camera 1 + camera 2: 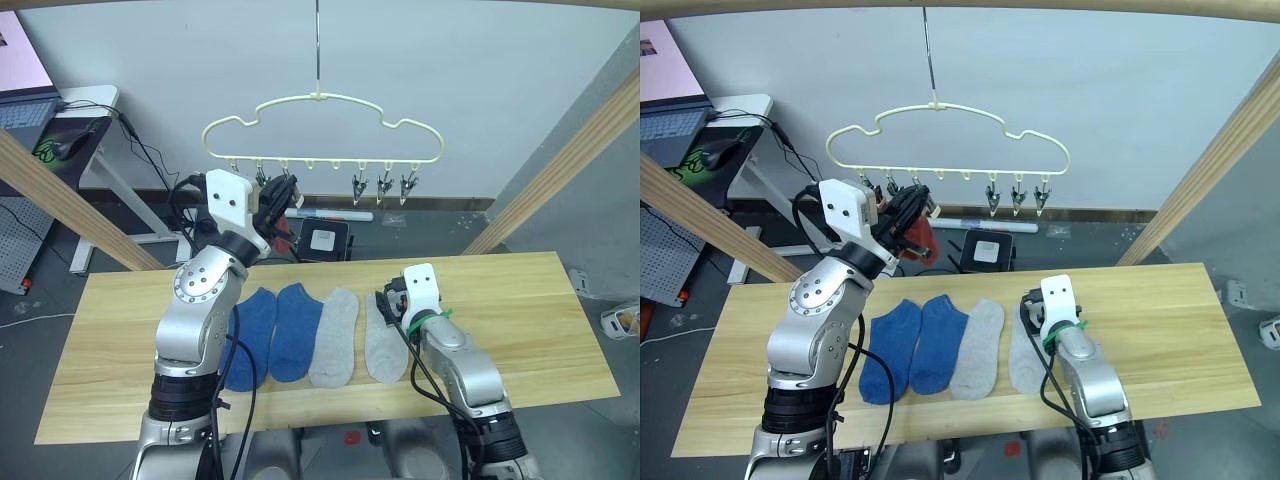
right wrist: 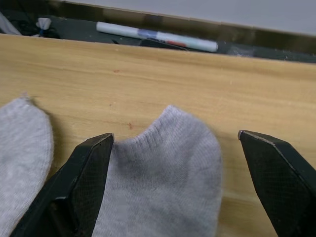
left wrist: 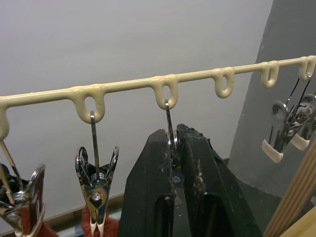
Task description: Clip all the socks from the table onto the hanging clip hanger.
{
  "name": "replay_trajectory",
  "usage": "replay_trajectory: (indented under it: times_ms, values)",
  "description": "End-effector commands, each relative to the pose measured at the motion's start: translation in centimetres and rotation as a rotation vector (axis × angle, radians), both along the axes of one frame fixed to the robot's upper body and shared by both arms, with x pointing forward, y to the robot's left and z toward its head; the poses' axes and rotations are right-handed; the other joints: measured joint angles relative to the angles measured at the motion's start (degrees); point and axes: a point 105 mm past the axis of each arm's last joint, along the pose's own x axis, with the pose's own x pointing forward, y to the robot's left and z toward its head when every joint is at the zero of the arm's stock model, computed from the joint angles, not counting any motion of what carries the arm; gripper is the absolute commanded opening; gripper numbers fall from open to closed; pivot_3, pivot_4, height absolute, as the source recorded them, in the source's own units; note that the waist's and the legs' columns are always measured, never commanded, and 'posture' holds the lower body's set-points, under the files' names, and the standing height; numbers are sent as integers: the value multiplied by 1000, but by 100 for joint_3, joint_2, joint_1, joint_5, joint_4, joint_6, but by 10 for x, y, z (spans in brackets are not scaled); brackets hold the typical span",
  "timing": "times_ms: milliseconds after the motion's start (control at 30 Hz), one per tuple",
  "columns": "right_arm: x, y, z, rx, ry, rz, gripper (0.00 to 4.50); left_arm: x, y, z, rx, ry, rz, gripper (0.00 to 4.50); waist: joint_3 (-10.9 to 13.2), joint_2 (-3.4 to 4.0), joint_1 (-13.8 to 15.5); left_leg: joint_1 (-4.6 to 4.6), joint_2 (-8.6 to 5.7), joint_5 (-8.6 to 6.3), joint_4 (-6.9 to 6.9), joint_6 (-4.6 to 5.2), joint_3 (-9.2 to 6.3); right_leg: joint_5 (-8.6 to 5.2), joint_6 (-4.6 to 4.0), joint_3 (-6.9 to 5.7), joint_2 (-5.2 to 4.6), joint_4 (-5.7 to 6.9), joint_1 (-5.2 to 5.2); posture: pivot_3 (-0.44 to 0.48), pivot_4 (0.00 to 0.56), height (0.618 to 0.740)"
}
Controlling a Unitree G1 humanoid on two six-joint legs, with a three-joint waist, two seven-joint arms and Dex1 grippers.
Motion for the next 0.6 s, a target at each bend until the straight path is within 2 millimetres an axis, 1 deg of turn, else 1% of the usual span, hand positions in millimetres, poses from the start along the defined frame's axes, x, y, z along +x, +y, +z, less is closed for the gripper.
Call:
replay_trajectory:
  times_ms: [33, 167, 267, 400, 600]
  values:
    - [6, 3, 2, -8, -17, -45, 4221, -3, -2, 9, -4, -35, -7, 0, 0, 0, 1, 0, 0, 0, -2, 0, 0, 0, 0, -1, 0, -2, 0, -93, 339, 738]
    - [4, 7, -6, -23, 11, -60, 4221, -3, -2, 9, -2, -36, -5, 0, 0, 0, 3, 1, 0, 1, -28, -1, 0, 1, -2, -2, -3, -18, -1, -87, 339, 738]
    - [1, 7, -10, -19, 29, -73, 3648, -3, -2, 9, -2, -36, -3, 0, 0, 0, 5, 3, 0, 1, -54, -2, 3, 14, -23, -3, -5, -38, -2, -85, 339, 738]
    - [-5, 11, -12, -13, 35, -63, 2204, -4, -1, 8, -2, -35, 0, 0, -1, 0, 8, -2, 4, 1, -74, -2, 1, 16, -26, -7, -6, -70, 0, -86, 339, 738]
    - [-5, 13, -8, -4, 16, -49, 25, -4, 0, 8, -3, -35, 4, 0, -1, 0, 7, -3, 6, 0, -76, -1, 1, 14, -24, -6, -19, -76, 1, -86, 338, 738]
